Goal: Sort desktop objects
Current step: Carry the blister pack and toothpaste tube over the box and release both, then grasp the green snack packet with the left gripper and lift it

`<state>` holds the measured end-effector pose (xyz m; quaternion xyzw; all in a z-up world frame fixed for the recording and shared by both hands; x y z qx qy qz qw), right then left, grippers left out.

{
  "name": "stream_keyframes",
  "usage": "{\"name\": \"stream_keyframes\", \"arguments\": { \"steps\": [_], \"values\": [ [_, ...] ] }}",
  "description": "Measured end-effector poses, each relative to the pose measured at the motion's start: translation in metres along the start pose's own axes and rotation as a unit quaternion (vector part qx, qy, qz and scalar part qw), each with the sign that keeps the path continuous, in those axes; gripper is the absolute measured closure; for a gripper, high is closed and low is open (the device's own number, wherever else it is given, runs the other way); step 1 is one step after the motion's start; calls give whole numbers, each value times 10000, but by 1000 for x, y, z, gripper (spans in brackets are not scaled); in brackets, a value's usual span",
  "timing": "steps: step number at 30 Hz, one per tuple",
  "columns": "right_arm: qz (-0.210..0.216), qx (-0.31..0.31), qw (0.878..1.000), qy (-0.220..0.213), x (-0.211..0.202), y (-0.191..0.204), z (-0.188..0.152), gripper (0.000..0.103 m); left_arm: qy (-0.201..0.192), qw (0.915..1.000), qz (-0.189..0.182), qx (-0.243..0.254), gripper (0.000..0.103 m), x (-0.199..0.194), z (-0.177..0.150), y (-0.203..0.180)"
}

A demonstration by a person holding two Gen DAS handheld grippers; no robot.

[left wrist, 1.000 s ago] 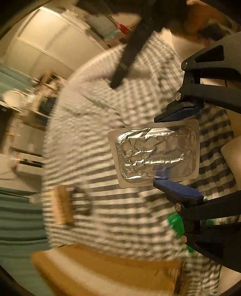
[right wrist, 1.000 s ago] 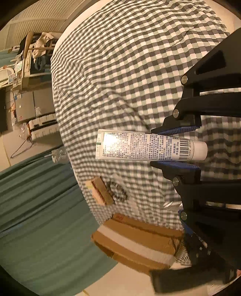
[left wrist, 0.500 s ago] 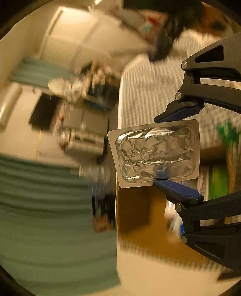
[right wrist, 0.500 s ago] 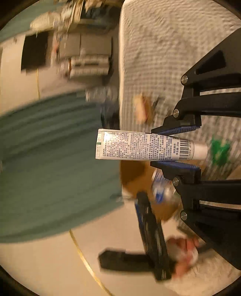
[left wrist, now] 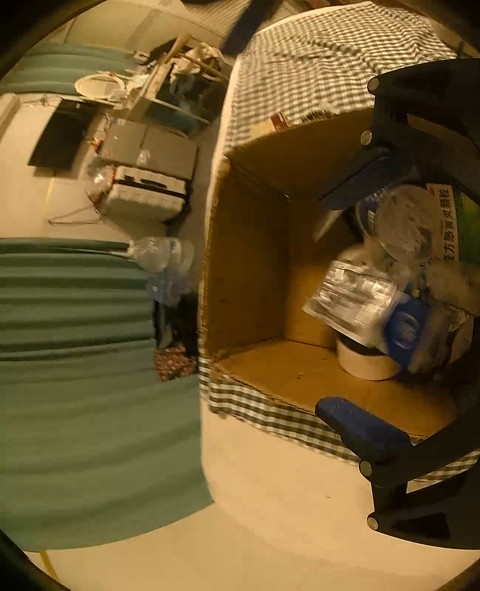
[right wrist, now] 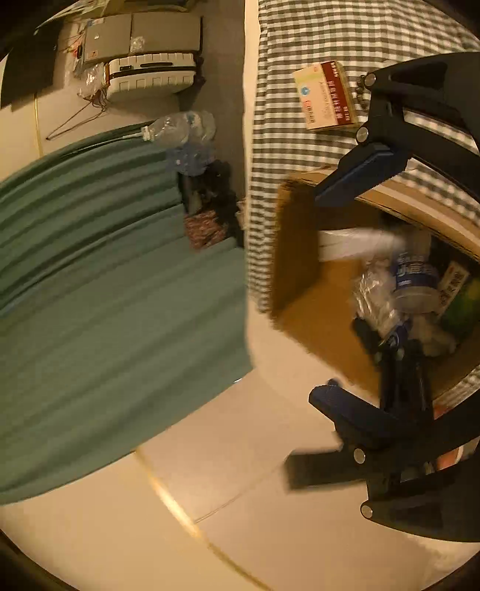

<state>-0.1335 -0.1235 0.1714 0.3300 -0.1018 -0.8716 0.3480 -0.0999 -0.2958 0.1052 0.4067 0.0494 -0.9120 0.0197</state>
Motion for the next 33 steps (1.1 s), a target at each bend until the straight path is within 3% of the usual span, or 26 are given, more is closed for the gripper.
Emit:
{"name": "stream_keyframes", "arguments": {
  "steps": [5, 9, 12, 15, 19, 21, 23, 24, 27, 29, 31, 33],
  "values": [
    [-674, 92, 9974, -242, -44, -50, -16, 4, -239, 9988, -250, -332, 0, -21, -18, -21],
    [-1270, 314, 9905, -429, -91, -88, -42, 4, -515, 9970, -482, -305, 0, -54, -39, -70],
    [-1889, 340, 9772, -912, -141, -112, -61, 4, -695, 9950, -690, -192, 0, -78, -63, -125],
    [-2274, 142, 9663, -1194, -179, -123, -79, 0, -536, 9911, -1209, 173, 0, -87, -91, -181],
    [-2527, 71, 9606, -1158, -206, -145, -110, 0, 64, 9894, -1307, 630, 0, -66, -141, -230],
    [-2532, 262, 9607, -1108, -208, -157, -125, 0, 457, 9922, -1007, 581, 0, -45, -164, -241],
    [-2488, 522, 9617, -1028, -211, -172, -135, 0, 944, 9950, -206, 255, 0, -18, -186, -239],
    [-2487, 572, 9612, -1047, -213, -180, -135, 0, 1127, 9935, 171, 13, 0, -6, -195, -233],
    [-2408, 631, 9612, -1187, -223, -184, -129, 0, 1419, 9845, 771, -689, 0, 16, -210, -217],
    [-2363, 576, 9620, -1240, -224, -184, -127, 0, 1393, 9790, 983, -1117, 0, 20, -212, -209],
    [-2350, 516, 9638, -1148, -221, -184, -130, 0, 1409, 9755, 1241, -1143, 0, 29, -215, -209],
    [-2349, 480, 9651, -1051, -215, -184, -132, 0, 1677, 9697, 1420, -1068, 0, 42, -219, -215]
  ]
}}
Point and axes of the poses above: each gripper's, at about its wrist camera, not at the fingertips, and x roughly the way its jaws point, y to its left, z to its top, the point moved 5 cm from there along x, roughly the way its jaws point, and after that the axes turned 6 degrees about -z, right-handed, at the moved point
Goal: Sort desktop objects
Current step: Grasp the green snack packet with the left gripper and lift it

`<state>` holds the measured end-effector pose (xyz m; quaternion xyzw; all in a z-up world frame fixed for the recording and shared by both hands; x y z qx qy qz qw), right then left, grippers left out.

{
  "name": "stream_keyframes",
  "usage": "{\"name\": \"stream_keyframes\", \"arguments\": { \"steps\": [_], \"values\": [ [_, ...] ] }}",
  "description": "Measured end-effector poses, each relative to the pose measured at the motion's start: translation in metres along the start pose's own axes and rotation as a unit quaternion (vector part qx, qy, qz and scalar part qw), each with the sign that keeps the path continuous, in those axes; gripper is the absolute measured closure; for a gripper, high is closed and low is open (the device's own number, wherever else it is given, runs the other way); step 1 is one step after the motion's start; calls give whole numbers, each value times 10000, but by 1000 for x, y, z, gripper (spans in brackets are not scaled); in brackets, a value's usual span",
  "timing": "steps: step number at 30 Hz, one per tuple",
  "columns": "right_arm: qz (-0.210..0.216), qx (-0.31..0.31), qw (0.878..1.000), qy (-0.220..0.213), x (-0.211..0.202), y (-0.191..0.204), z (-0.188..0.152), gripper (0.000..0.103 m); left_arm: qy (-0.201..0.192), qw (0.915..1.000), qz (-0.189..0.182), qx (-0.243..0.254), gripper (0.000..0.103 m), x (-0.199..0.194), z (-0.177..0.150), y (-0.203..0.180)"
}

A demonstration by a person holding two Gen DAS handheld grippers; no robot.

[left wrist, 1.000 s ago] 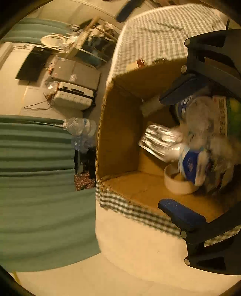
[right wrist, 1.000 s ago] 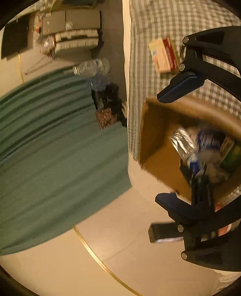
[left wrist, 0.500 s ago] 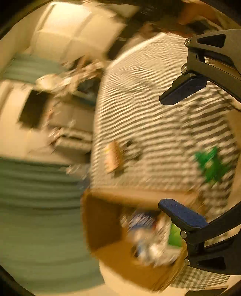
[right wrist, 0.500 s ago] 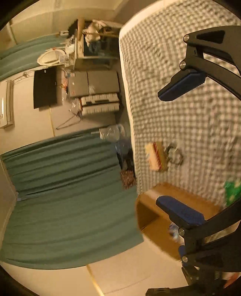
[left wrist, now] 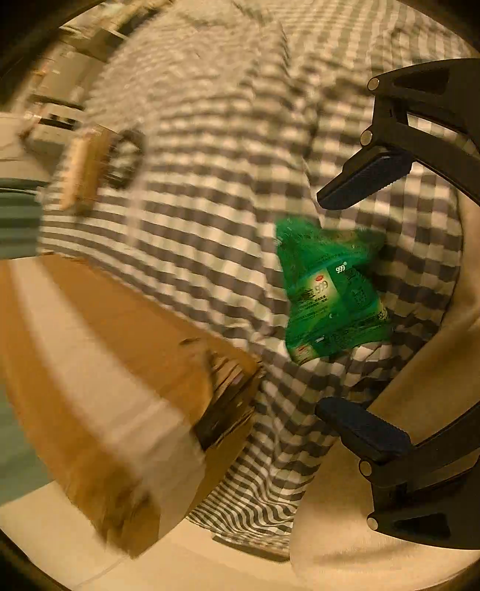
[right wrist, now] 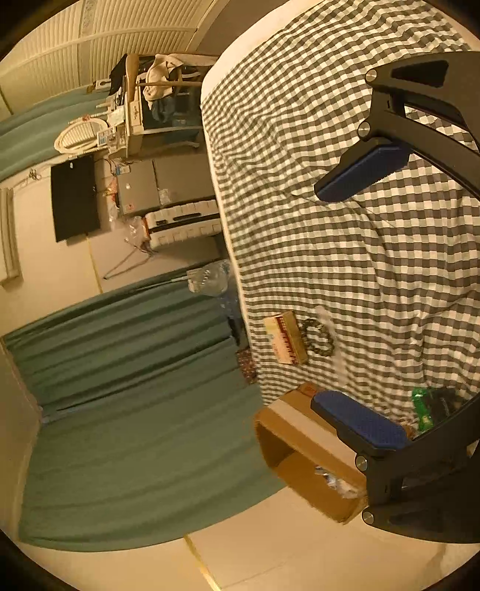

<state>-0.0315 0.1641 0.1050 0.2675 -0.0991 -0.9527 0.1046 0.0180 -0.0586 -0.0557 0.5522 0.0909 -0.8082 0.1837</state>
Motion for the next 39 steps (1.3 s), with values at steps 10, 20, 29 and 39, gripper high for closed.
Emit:
{"name": "stream_keyframes", "arguments": {
  "steps": [10, 20, 29, 39],
  "values": [
    [8, -161, 9992, 353, 13, 3, -20, 0, 221, 9927, -1121, 390, 58, 1, -14, -36],
    [-22, -155, 9979, 629, 28, 4, -33, 0, -1377, 9596, -2192, 1105, 62, -59, 11, -47],
    [57, -511, 9949, 872, 84, 20, -26, 0, -1598, 9636, -1912, 973, 62, -30, 64, -43],
    [402, -943, 9808, 1659, 214, 66, -35, 41, -1960, 9606, -1931, 403, 62, -11, 77, -33]
  ]
}}
Point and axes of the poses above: each gripper's, at about its wrist camera, not at the fingertips, and x roughly the way its jaws point, y to its left, z to its top, the point moved 5 cm from there along x, roughly the way its jaws point, and after that the axes turned 6 degrees about -z, right-handed, at the moved point
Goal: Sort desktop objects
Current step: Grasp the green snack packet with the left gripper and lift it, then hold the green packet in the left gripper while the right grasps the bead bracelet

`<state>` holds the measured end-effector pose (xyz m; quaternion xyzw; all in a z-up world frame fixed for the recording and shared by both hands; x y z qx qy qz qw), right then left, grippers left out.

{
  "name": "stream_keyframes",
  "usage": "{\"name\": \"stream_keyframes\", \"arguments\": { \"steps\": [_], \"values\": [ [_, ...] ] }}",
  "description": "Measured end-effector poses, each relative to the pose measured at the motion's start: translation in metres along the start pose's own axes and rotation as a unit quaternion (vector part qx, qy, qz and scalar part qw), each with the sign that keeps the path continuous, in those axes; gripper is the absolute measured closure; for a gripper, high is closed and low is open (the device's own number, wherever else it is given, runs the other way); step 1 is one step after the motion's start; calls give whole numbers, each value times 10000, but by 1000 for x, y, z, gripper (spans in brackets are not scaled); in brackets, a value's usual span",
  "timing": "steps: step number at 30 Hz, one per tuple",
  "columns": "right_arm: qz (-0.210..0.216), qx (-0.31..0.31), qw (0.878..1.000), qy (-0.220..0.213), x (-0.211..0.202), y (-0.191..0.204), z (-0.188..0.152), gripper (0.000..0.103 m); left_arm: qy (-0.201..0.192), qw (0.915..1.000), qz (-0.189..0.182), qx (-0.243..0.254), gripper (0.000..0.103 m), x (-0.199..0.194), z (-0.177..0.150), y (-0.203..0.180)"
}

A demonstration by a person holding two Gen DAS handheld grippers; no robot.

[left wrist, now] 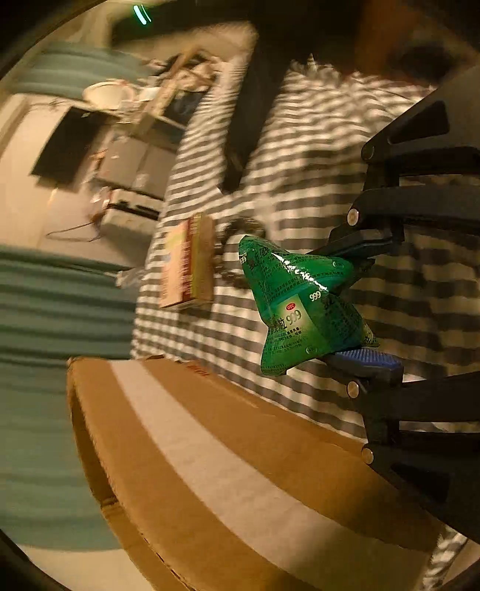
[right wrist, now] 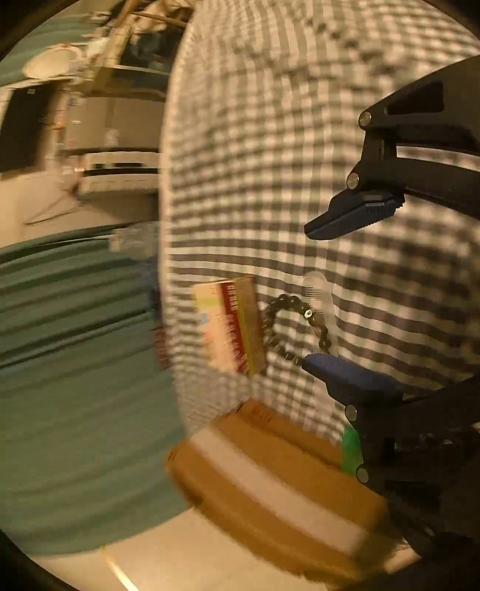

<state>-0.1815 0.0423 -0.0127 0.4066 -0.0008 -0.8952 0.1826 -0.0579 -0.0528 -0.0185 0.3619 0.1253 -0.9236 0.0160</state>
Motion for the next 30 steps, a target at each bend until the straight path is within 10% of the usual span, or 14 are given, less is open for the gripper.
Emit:
{"name": "stream_keyframes", "arguments": {
  "steps": [6, 9, 10, 30],
  "values": [
    [113, 5, 9993, 350, 55, 11, -1, 43, 349, 9986, -17, -391, 62, 31, -3, 15],
    [-504, -163, 9985, 146, 52, 8, -2, 90, 473, 9975, 49, -520, 62, 39, -6, 21],
    [-431, -71, 9990, 40, 46, 5, -4, 92, 473, 9976, 71, -509, 62, 40, -6, 22],
    [-504, 512, 9949, -704, -169, -31, -50, 92, 76, 9977, -649, 156, 62, -40, 2, -18]
  ]
}}
Point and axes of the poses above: each gripper's, at about its wrist camera, not at the fingertips, and x roughly the way its jaws point, y to its left, z to its top, the point moved 5 cm from there along x, roughly the way its jaws point, and after that the axes turned 6 degrees about -z, right-handed, at the moved point
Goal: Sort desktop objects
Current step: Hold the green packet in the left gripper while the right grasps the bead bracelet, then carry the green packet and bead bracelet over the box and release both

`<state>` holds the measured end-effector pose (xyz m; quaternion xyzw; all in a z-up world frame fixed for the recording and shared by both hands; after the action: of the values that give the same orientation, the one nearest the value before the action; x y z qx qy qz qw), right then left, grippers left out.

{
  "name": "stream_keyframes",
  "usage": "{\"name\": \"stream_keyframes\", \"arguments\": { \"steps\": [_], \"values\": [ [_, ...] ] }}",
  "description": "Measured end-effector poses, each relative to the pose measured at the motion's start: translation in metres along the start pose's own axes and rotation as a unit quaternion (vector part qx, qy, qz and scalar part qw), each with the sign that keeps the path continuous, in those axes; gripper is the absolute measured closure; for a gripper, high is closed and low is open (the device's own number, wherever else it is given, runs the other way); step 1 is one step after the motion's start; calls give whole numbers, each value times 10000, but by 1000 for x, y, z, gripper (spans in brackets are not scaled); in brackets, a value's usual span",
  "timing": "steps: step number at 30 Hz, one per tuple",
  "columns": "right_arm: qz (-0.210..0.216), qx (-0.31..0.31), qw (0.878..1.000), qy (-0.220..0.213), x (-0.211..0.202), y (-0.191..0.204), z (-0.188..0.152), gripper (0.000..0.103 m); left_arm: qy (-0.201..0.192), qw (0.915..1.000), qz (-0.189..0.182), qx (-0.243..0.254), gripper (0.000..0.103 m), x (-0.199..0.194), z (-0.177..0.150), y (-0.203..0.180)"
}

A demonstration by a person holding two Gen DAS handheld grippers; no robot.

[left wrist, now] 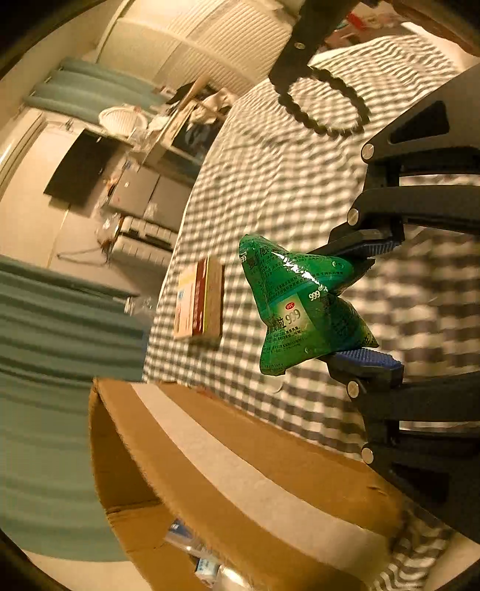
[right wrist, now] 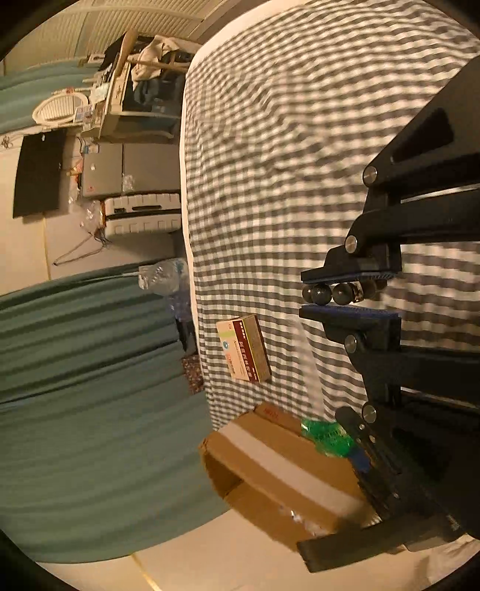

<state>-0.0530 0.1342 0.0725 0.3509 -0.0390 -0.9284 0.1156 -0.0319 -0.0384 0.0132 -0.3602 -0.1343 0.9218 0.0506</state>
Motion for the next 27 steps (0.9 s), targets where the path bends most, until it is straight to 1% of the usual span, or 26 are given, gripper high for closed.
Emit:
{"name": "stream_keyframes", "arguments": {
  "steps": [2, 3, 8, 9, 11, 12, 13, 14, 15, 17, 18, 20, 22, 23, 24, 26, 27],
  "values": [
    [33, -12, 10000, -1, -18, 0, -6, 92, 86, 9998, -31, 157, 62, -14, -1, -9],
    [34, -15, 10000, -17, -23, 0, -6, 92, 121, 9997, -113, 171, 62, -21, 1, -13],
    [197, -153, 9994, -220, -58, 21, -3, 92, -69, 9994, -326, 128, 62, -62, 18, -18],
    [208, -176, 9992, -278, -63, 25, -1, 92, -115, 9991, -391, 142, 62, -73, 25, -18],
    [360, -273, 9983, -373, -77, 39, 7, 92, -214, 9985, -477, 128, 62, -89, 35, -16],
    [410, -316, 9978, -405, -82, 47, 12, 92, -259, 9983, -520, 16, 62, -99, 44, -11],
    [456, -369, 9977, -346, -85, 58, 18, 92, -299, 9983, -481, -153, 62, -106, 54, -4],
    [515, -411, 9974, -292, -86, 67, 22, 92, -276, 9983, -463, -227, 62, -112, 63, 2],
    [664, -450, 9964, -278, -90, 78, 28, 92, -229, 9984, -478, -218, 62, -117, 75, 9],
    [1154, -519, 9915, -291, -95, 110, 45, 92, -262, 9990, -336, -92, 62, -125, 97, 24],
    [1299, -552, 9896, -279, -96, 120, 50, 92, -301, 9994, -197, -15, 62, -129, 109, 36],
    [1651, -633, 9839, -264, -95, 153, 68, 92, -361, 9991, 107, 175, 62, -135, 128, 57],
    [1882, -741, 9789, -274, -89, 184, 82, 92, -338, 9984, 383, 249, 62, -133, 143, 79],
    [1969, -840, 9764, -272, -84, 202, 91, 92, -342, 9978, 535, 191, 62, -131, 150, 96],
    [2008, -888, 9752, -264, -79, 212, 94, 92, -270, 9975, 623, 182, 62, -125, 156, 111],
    [2182, -956, 9711, -175, -61, 245, 104, 92, -133, 9964, 821, 153, 62, -118, 162, 136],
    [2209, -953, 9705, -148, -57, 254, 104, 92, -87, 9961, 863, 146, 62, -114, 166, 147]
  ]
}}
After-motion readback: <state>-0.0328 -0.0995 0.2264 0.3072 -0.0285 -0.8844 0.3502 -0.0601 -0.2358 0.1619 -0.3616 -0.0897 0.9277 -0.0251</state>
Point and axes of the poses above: each gripper's, at about its wrist camera, not at the fingertips, and x roughly the way its jaws point, y to its left, z to its top, the point moved 5 cm from there along x, roughly the way its jaws point, and after that the axes turned 6 degrees about -z, right-handed, at the moved point
